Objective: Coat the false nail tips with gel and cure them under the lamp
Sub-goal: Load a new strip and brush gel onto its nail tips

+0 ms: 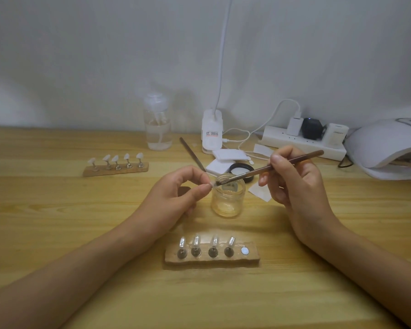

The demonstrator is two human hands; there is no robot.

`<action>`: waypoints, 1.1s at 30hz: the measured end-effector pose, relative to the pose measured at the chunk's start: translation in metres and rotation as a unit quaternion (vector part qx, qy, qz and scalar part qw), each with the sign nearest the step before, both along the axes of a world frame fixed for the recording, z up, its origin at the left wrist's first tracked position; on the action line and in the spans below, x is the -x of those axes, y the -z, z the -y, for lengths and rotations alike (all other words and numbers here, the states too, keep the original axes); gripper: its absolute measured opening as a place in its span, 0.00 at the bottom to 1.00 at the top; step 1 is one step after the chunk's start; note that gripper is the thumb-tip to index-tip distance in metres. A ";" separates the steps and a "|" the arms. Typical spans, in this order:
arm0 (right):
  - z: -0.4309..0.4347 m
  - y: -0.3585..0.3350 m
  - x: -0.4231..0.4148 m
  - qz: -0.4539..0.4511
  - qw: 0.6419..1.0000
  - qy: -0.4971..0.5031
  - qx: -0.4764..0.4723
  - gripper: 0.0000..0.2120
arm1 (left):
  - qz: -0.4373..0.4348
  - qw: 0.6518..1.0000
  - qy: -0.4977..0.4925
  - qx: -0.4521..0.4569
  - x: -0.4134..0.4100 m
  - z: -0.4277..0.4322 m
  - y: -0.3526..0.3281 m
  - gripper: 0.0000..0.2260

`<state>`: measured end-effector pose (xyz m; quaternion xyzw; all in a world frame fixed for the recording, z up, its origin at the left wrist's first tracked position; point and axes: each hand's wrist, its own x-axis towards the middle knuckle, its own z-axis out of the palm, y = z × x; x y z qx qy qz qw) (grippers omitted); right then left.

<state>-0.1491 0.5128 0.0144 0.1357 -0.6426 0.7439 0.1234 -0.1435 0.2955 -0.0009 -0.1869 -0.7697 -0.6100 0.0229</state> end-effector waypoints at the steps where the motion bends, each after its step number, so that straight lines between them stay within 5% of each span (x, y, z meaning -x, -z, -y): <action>1: -0.001 0.000 0.001 0.009 1.000 0.012 -0.001 0.09 | -0.001 1.000 0.000 0.001 0.000 0.000 0.000 0.02; 33: -0.005 -0.001 0.002 0.047 0.999 0.007 0.025 0.09 | -0.011 1.000 0.006 0.012 0.000 0.000 -0.001 0.02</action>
